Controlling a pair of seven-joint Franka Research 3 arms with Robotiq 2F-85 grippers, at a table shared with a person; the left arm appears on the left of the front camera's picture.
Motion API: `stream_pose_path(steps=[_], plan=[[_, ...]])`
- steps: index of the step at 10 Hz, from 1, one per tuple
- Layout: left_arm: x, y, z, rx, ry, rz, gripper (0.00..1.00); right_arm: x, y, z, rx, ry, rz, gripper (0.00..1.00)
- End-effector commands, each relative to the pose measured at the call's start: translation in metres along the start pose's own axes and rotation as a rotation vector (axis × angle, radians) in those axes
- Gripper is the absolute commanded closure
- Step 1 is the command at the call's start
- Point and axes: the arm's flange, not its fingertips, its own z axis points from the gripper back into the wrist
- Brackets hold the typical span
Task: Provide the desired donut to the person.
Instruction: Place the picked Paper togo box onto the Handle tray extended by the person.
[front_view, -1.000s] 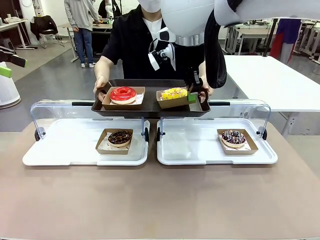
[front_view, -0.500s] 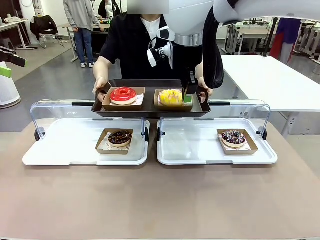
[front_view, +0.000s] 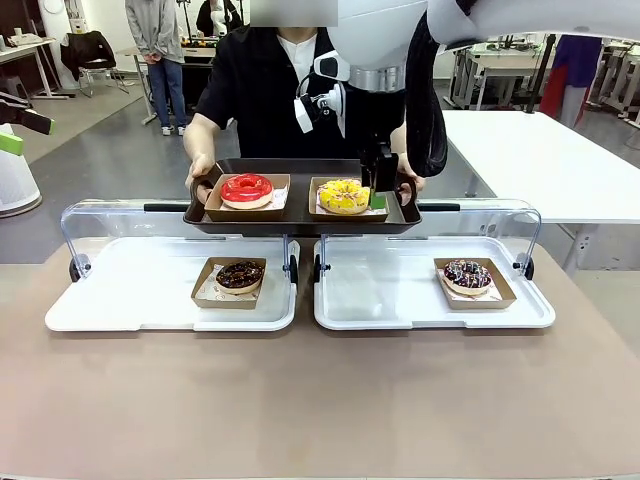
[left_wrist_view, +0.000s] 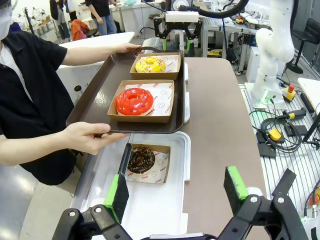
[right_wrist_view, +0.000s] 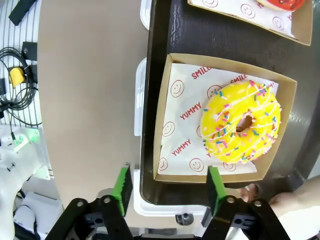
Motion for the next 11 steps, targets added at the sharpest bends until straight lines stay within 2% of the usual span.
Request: stream_pose_path(steps=[1,5,7,8,11], plan=[[0.0000,-0.0012,0.0009,0.003,-0.009,-0.003,0.00,-0.0022,0.0033,-0.0019,0.001,-0.032,-0.018,0.00],[0.0000,-0.0012,0.0009,0.003,-0.009,-0.003,0.00,-0.0036,0.0040,0.0025,0.008,-0.033,-0.018,0.00],[0.0000,-0.0012,0.0009,0.003,-0.009,-0.003,0.00,-0.0042,0.0034,0.0079,0.094,-0.008,0.017,0.00],[0.0000,-0.0012,0.0009,0.003,-0.009,-0.003,0.00,0.0000,0.0016,0.0023,0.009,-0.009,-0.004,0.00],[0.0000,-0.0012,0.0009,0.003,-0.009,-0.003,0.00,0.0000,0.0016,0.0023,0.009,-0.009,-0.004,0.00]])
